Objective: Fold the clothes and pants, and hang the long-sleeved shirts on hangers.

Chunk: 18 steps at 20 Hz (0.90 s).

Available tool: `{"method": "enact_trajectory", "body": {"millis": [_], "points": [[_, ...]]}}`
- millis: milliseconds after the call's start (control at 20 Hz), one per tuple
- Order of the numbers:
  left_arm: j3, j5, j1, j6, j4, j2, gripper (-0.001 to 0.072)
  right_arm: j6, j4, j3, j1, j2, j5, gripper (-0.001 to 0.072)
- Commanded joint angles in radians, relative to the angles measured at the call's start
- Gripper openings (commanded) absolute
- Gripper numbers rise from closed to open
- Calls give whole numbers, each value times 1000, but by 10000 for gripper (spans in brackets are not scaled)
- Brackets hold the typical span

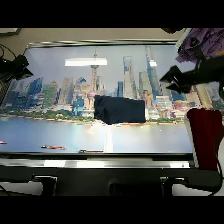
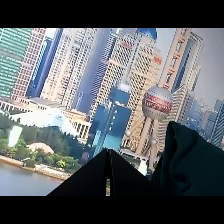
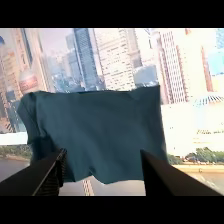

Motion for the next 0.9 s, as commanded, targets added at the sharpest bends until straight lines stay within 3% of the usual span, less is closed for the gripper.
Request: {"method": "enact_trajectory", "body": {"millis": [0, 150, 400, 550, 650, 800, 850], "points": [[0, -1, -1, 0, 0, 1, 18, -236, 133, -200, -106, -36, -24, 536], [0, 0, 0, 0, 0, 1, 18, -314, 181, -324, -59, -117, 26, 525], [0, 0, 0, 0, 0, 0, 18, -383, 223, -348, 50, -260, 122, 494], [0, 0, -1, 0, -1, 0, 18, -394, 255, -348, 112, -302, 187, 395], [0, -1, -1, 0, -1, 0, 18, -393, 263, -347, 143, -304, 247, 371], [0, -1, -1, 0, -2, 0, 19, -393, 276, -320, 162, -299, 276, 30], [0, -2, -1, 0, -4, 0, 19, -392, 275, -303, 158, -284, 285, 28]]}}
